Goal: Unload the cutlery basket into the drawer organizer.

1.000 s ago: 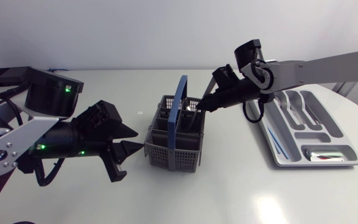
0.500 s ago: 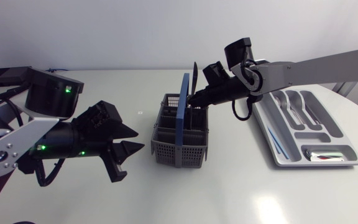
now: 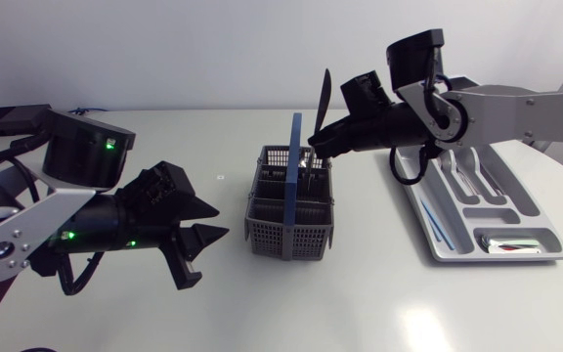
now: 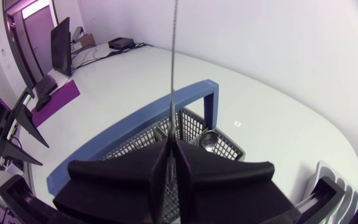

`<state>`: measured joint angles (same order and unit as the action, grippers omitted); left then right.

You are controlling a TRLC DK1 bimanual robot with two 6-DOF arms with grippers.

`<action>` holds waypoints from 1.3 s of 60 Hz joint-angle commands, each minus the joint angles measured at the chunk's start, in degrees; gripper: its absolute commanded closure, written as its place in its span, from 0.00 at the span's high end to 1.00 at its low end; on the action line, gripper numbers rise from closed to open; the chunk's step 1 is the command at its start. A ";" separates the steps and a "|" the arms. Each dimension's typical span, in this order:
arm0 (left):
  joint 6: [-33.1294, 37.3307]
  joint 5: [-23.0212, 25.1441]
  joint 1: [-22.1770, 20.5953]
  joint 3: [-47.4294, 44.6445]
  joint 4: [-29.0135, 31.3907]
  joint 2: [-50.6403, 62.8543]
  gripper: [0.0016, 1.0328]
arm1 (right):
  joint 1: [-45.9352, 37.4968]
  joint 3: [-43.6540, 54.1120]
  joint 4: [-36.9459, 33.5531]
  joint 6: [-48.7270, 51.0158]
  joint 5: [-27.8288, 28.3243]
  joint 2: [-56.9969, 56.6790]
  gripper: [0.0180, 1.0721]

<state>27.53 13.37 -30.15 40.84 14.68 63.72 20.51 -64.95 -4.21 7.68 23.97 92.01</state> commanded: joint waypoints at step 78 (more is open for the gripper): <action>0.24 -6.69 -6.94 -0.15 0.62 0.08 0.45 | -50.04 -20.31 -24.44 17.45 -15.09 12.76 0.11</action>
<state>27.51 7.11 -36.47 40.82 14.74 63.72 -28.73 -83.59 -28.56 23.99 9.10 103.42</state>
